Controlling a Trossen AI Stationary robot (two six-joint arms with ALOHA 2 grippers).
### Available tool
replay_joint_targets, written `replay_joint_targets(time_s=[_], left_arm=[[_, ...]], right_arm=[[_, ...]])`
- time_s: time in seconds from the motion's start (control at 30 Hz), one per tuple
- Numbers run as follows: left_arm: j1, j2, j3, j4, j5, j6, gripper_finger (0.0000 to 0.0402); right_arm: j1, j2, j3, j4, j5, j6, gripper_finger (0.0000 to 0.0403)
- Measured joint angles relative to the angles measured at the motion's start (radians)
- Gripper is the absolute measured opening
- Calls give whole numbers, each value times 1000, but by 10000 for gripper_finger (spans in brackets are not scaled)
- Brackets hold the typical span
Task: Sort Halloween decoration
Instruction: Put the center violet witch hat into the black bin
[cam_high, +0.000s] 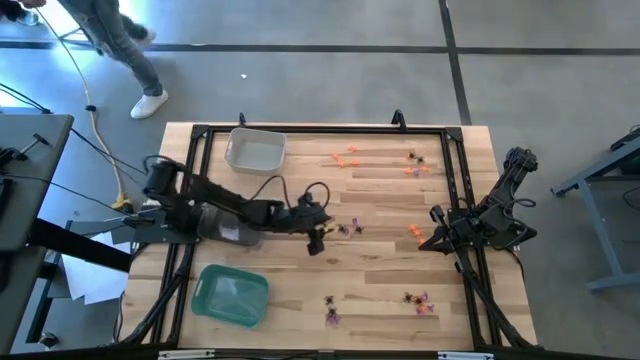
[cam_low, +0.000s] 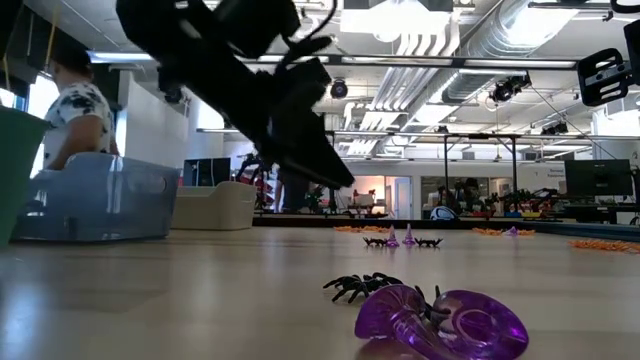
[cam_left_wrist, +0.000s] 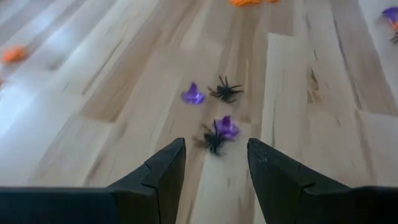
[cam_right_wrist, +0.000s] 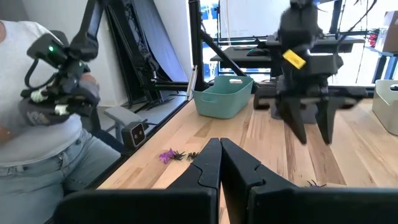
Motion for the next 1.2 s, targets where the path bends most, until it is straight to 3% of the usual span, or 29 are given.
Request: replay_joint_targets(time_s=[0.13, 0.5, 0.73, 1.2], left_arm=[[26, 89, 7, 124, 56, 44, 159], [71, 232, 158, 129, 153, 55, 159], [75, 243, 187, 39, 186, 10, 159], [74, 242, 187, 13, 239, -43, 159]], right_arm=[[0, 0, 0, 0, 0, 0, 0], [0, 0, 0, 0, 0, 0, 0], [0, 0, 0, 0, 0, 0, 0], [0, 0, 0, 0, 0, 0, 0]])
